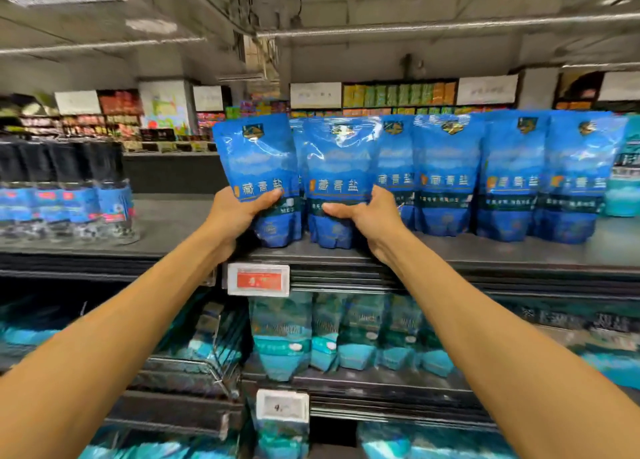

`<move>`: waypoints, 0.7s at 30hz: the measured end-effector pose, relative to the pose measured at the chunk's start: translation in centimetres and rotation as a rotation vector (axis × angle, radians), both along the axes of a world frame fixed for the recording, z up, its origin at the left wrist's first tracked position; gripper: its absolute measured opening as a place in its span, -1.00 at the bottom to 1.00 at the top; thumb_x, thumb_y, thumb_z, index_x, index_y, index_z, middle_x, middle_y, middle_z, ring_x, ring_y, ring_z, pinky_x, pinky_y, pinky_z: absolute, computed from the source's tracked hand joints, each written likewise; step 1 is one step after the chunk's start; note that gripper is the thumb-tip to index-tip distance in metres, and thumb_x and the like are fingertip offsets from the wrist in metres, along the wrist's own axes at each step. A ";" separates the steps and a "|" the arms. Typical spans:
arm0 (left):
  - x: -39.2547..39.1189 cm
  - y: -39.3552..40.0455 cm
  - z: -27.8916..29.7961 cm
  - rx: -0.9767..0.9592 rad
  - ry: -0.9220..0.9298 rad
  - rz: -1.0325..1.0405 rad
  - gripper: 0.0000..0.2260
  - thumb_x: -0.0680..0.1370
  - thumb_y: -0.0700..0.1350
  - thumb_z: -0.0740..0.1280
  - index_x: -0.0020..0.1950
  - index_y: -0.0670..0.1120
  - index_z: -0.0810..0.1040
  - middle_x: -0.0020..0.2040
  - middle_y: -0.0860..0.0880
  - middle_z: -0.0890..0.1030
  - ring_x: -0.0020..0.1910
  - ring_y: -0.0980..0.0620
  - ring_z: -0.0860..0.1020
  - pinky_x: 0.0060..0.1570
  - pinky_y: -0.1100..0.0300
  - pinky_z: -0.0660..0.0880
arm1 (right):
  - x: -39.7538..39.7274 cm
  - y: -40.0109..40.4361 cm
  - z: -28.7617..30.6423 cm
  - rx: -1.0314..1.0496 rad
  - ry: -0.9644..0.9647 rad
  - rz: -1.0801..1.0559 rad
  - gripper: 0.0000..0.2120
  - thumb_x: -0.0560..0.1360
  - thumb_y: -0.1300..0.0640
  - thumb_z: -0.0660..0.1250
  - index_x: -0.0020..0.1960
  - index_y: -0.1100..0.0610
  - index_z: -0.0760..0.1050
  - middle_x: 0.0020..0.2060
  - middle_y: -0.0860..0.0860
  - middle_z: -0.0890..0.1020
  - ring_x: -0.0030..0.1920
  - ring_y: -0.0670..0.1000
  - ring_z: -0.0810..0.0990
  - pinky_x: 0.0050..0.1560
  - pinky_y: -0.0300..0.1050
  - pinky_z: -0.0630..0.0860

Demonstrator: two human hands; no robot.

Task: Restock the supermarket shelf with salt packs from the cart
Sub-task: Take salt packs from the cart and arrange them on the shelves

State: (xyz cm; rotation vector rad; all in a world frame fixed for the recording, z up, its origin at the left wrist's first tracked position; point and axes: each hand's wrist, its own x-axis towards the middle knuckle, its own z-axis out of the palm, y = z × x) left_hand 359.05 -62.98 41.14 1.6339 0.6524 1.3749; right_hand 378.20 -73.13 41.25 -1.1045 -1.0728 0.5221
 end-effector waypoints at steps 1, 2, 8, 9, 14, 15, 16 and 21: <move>-0.2 0.3 -0.1 0.014 0.038 -0.019 -0.78 0.44 -0.24 0.49 0.07 -0.08 0.65 -0.13 0.15 0.72 -0.11 0.16 0.67 -0.04 0.27 0.61 | 0.3 0.3 -0.2 -0.026 -0.082 -0.020 -0.59 0.30 0.36 0.57 0.12 0.23 0.60 0.01 0.12 0.71 0.06 0.13 0.69 0.18 0.10 0.59; -0.6 0.7 -0.1 0.053 0.128 -0.040 -0.76 0.44 -0.23 0.50 0.09 -0.05 0.64 -0.10 0.17 0.72 -0.07 0.16 0.67 0.01 0.27 0.60 | 1.0 0.5 -0.3 -0.062 -0.178 -0.041 -0.60 0.29 0.29 0.60 0.09 0.14 0.61 -0.03 0.04 0.73 0.02 0.07 0.70 0.13 0.06 0.61; -2.4 1.1 -0.3 0.208 0.610 0.010 -0.68 0.31 0.05 0.59 0.00 0.18 0.60 -0.09 0.26 0.69 -0.15 0.37 0.61 -0.30 0.56 0.44 | 3.0 -0.3 -0.7 -0.232 -0.565 -0.164 -0.50 0.23 -0.08 0.65 0.02 -0.06 0.46 -0.08 -0.18 0.61 0.04 0.00 0.58 0.03 -0.05 0.49; -2.1 1.1 -0.2 0.232 0.609 0.039 -0.67 0.32 0.04 0.59 0.02 0.17 0.61 -0.07 0.23 0.69 -0.14 0.33 0.62 -0.25 0.50 0.47 | 3.0 -0.2 -0.6 -0.240 -0.610 -0.199 -0.50 0.24 -0.10 0.64 0.01 -0.06 0.43 -0.08 -0.17 0.60 0.06 0.03 0.57 0.05 -0.01 0.50; -1.0 1.7 -0.1 0.302 0.667 0.142 -0.56 0.31 0.06 0.60 0.14 0.05 0.62 0.07 0.09 0.68 0.05 0.07 0.61 0.05 0.15 0.49 | 2.5 0.4 -0.2 -0.308 -0.756 -0.330 -0.39 0.27 -0.18 0.59 0.04 0.10 0.33 -0.01 0.01 0.53 0.17 0.17 0.47 0.10 0.23 0.49; -0.8 1.9 -0.2 0.298 0.668 0.161 -0.57 0.30 0.08 0.60 0.12 0.08 0.60 0.05 0.10 0.67 0.04 0.06 0.60 0.03 0.16 0.48 | 2.4 0.4 -0.1 -0.316 -0.770 -0.339 -0.39 0.27 -0.19 0.58 0.03 0.09 0.31 -0.03 0.03 0.51 0.17 0.18 0.46 0.07 0.21 0.49; -0.6 2.0 -0.3 0.293 0.672 0.179 -0.59 0.30 0.09 0.59 0.09 0.11 0.59 0.02 0.11 0.66 0.03 0.06 0.59 0.00 0.18 0.46 | 2.3 0.5 -0.1 -0.323 -0.778 -0.347 -0.39 0.28 -0.20 0.58 0.03 0.08 0.29 -0.02 0.04 0.51 0.15 0.18 0.45 0.04 0.19 0.48; -0.5 1.7 -0.2 0.235 0.674 0.178 -0.51 0.20 0.22 0.55 0.08 0.13 0.59 0.03 0.13 0.67 0.03 0.09 0.60 0.02 0.17 0.47 | 2.1 0.3 -0.1 -0.353 -0.792 -0.354 -0.41 0.29 -0.26 0.54 -0.12 0.04 0.21 -0.26 -0.13 0.30 -0.08 0.08 0.37 -0.15 0.08 0.39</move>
